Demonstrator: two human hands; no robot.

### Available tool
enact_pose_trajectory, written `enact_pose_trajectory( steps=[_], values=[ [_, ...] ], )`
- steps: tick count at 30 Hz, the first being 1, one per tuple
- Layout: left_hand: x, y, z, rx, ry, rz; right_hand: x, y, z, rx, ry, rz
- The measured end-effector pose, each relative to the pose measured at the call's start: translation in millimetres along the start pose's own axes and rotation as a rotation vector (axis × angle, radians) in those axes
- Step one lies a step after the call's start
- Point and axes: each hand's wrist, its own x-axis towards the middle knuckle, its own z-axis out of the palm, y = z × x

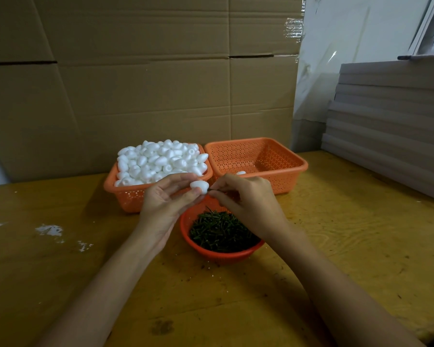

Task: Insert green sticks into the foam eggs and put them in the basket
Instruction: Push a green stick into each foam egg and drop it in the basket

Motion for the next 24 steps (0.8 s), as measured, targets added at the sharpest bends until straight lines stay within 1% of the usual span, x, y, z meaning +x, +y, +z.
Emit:
enact_pose_trajectory(
  steps=[16,21,24],
  values=[
    [0.4,-1.2,0.3,0.021,0.014,0.023,-1.0,-9.6,2.6,0.028,-0.043,0.049],
    [-0.5,0.4,0.9,0.067,0.007,0.017,-2.4,-14.3,6.1,0.054,-0.101,0.125],
    [-1.2,1.4,2.5,0.063,0.026,0.017,-1.5,-16.5,6.4,0.115,-0.115,0.195]
  ],
)
